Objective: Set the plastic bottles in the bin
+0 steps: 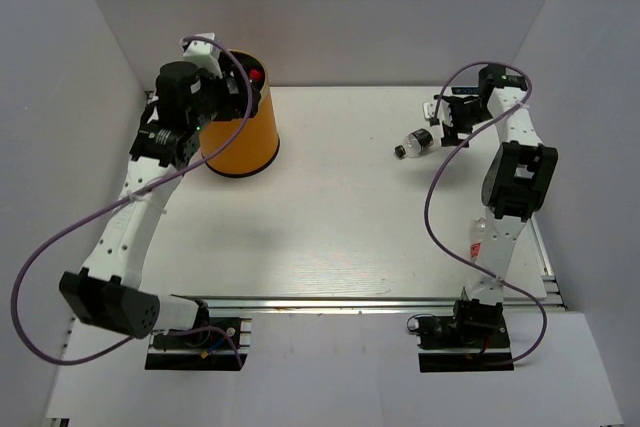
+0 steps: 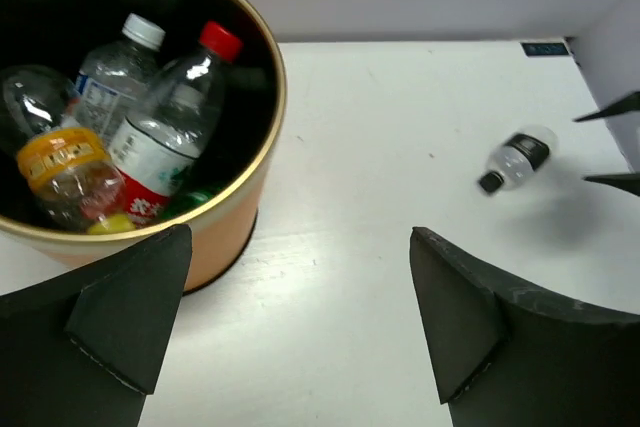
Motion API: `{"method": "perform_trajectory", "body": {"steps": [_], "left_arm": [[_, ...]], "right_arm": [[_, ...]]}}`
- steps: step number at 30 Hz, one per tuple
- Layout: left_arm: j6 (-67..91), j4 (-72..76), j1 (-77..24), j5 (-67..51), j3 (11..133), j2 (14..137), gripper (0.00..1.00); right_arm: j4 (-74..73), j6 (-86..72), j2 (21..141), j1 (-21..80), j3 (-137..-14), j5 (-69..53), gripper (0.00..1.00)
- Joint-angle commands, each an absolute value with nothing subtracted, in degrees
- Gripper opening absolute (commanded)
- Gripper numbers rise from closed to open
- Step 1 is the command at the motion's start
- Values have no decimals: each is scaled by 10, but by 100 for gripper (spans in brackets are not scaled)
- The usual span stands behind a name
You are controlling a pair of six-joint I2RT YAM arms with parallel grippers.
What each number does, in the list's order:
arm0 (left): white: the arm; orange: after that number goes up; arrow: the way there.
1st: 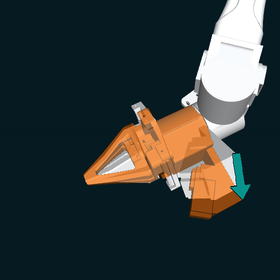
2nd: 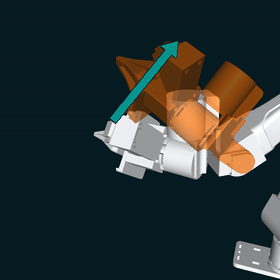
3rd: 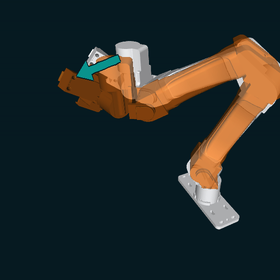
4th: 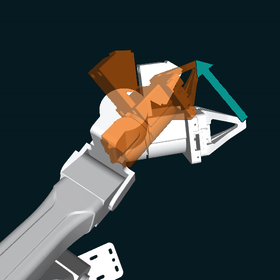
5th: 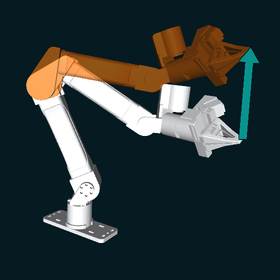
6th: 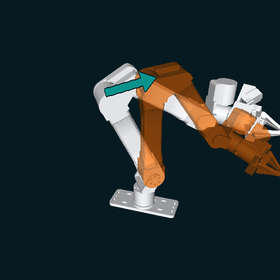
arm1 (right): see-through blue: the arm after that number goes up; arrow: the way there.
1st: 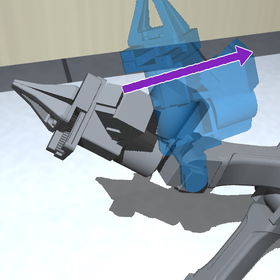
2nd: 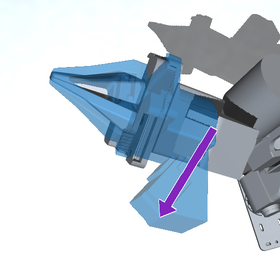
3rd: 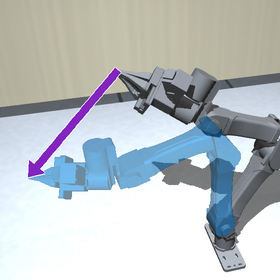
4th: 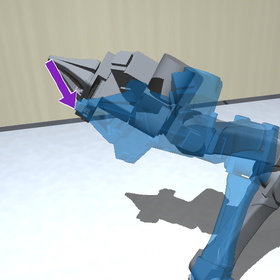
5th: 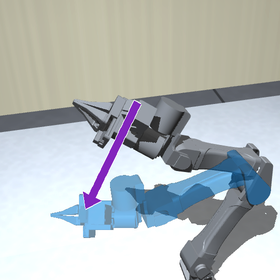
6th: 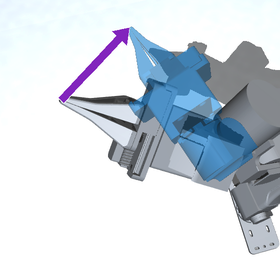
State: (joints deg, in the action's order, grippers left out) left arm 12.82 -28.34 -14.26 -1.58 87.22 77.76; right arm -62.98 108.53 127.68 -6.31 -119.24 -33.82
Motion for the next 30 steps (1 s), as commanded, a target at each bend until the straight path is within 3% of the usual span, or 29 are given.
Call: {"method": "perform_trajectory", "body": {"steps": [1, 6, 13, 27, 29, 30], "left_arm": [[120, -293, -142, -86, 834, 730, 99], [148, -293, -148, -86, 765, 686, 99], [154, -307, -148, -86, 765, 681, 99], [155, -374, -148, -63, 764, 648, 99], [160, -381, -148, -63, 764, 641, 99], [165, -387, -148, -57, 764, 629, 99]], "right_arm": [[-694, 1261, 1286, -58, -1220, -352, 90], [-685, 1264, 1305, -35, -1223, -345, 90], [-582, 1231, 1309, -9, -1160, -320, 90], [-616, 1209, 1433, 14, -1252, -226, 90], [-621, 1200, 1435, 13, -1252, -219, 77], [-644, 1201, 1434, 15, -1252, -216, 61]]}}
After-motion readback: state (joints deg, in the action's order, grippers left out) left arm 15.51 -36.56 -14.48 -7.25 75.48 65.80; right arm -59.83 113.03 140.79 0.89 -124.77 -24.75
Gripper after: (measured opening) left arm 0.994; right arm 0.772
